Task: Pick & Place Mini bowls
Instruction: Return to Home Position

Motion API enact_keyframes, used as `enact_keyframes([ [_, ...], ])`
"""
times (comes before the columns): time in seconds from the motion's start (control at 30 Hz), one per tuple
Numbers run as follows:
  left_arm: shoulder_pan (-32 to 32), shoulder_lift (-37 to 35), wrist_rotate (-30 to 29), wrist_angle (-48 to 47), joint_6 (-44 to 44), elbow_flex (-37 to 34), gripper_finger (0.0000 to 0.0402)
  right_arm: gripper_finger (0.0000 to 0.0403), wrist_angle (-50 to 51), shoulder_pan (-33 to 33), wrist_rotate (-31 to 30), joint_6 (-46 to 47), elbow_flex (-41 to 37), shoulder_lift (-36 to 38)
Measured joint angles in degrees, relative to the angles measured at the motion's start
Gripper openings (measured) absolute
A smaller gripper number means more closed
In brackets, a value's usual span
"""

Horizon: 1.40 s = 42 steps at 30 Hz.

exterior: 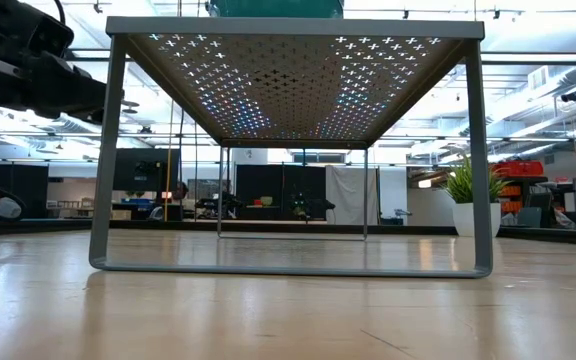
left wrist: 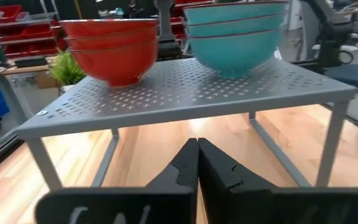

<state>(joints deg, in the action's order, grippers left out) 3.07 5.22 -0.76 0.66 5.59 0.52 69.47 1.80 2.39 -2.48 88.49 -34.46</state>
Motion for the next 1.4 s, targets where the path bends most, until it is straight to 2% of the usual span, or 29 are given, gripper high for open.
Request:
enact_keyframes([
  [0.27,0.0,0.0,-0.3,0.1,-0.4,0.0,0.0034,0.0029,0.0,0.0,0.0,0.0,0.0,0.0],
  [1.4,-0.1,-0.5,-0.5,2.9,-0.4,-0.1,0.0037,0.0029,0.0,0.0,0.0,0.0,0.0,0.0],
])
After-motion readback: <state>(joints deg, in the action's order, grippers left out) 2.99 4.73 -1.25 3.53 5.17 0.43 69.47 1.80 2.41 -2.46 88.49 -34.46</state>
